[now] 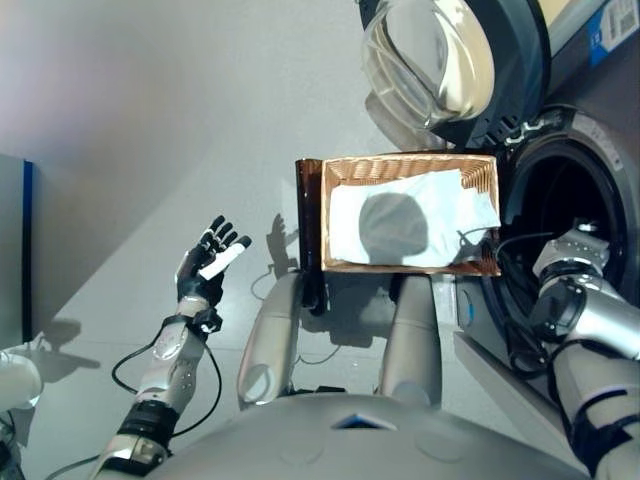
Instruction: Pick up the clothes and place them into the washing machine
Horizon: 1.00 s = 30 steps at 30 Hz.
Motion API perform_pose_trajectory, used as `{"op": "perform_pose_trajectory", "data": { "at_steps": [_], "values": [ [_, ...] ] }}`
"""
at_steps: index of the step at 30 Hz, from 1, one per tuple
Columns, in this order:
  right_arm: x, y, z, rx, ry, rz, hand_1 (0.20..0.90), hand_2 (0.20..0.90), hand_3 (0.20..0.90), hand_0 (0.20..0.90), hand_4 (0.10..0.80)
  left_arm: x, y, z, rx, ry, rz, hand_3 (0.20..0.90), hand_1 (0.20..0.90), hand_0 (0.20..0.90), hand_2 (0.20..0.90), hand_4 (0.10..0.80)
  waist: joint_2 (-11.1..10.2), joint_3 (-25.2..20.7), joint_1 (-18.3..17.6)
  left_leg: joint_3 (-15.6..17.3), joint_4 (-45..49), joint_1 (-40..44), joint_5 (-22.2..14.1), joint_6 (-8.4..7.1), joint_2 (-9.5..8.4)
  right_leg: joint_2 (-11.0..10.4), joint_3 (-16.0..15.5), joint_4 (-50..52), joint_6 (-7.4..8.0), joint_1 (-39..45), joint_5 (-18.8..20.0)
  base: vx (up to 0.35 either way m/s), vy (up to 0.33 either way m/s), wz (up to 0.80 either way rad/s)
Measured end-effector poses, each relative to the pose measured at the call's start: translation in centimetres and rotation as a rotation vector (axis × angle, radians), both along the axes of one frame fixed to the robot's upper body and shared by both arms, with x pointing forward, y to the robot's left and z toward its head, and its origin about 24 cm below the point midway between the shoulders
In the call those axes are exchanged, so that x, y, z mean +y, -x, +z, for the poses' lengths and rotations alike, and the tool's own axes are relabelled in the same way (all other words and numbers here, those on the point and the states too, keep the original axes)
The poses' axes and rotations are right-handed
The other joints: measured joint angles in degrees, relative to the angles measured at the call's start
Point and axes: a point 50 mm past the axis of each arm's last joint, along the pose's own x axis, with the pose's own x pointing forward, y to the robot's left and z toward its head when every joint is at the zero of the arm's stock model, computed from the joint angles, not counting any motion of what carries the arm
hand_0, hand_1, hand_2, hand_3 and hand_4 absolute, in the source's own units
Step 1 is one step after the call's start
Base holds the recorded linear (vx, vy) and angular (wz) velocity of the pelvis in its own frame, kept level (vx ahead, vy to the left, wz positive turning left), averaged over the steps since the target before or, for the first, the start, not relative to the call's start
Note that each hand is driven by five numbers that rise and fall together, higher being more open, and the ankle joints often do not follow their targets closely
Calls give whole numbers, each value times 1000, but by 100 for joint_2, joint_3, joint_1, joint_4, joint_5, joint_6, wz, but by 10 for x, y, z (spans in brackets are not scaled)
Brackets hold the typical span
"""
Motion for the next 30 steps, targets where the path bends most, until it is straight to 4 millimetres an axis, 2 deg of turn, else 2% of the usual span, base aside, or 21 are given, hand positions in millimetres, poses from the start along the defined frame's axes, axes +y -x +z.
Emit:
{"op": "perform_pose_trajectory", "data": {
  "at_steps": [5, 8, 13, 17, 20, 26, 30],
  "values": [
    [4, 1, -8, 37, 25, 82, 900, 900, 900, 900, 800, 0, 1, -1, 3, 4, -2, 900, 900, 900, 900, 800, -12, -15, -13, 66, -502, 336, 176, 33, -77, -26, 31, -463, 49, 298, 164, 17, 42, -5],
    [10, 6, -22, 117, 5, 134, 900, 900, 900, 900, 800, 0, 2, -4, 15, 5, -2, 900, 900, 900, 900, 800, -23, -8, 5, 97, -910, 656, 322, 49, -108, -32, 14, -830, 71, 606, 297, 43, 18, -4],
    [16, 15, -37, 248, 53, 244, 900, 900, 900, 900, 800, -1, 2, -4, 15, 7, -5, 900, 900, 900, 900, 800, -139, -12, -14, 148, -1648, 1147, 612, 72, -206, -82, -10, -1453, 92, 1035, 537, 41, -9, -4],
    [21, 23, -51, 342, 88, 339, 900, 900, 900, 900, 800, 0, 3, -10, 36, 5, 3, 900, 900, 900, 900, 800, -248, -38, -45, 150, -2289, 1630, 867, 68, -206, -77, -149, -2103, 67, 1537, 774, 86, -36, -5],
    [35, 27, -66, 431, 94, 429, 900, 900, 900, 900, 800, 2, 5, -12, 45, 0, 21, 900, 900, 900, 900, 800, -267, -49, -42, 150, -2687, 1936, 1038, 47, -223, -61, -185, -2385, 85, 1793, 903, 87, -34, -2],
    [55, 55, -101, 743, 208, 743, 900, 900, 900, 900, 800, 7, 9, -18, 77, -29, 33, 900, 900, 900, 900, 800, -407, -106, -53, 71, -3579, 2803, 1360, -13, -205, 3, -379, -3050, 65, 2613, 1053, 89, -41, 0],
    [79, 67, -122, 887, 260, 935, 900, 900, 900, 900, 800, 7, 13, -22, 92, -28, 59, 900, 900, 900, 900, 800, -461, -145, -154, 9, -3994, 3296, 1481, -48, -163, 76, -475, -3401, 62, 3104, 1134, 82, -44, 0]
  ]
}}
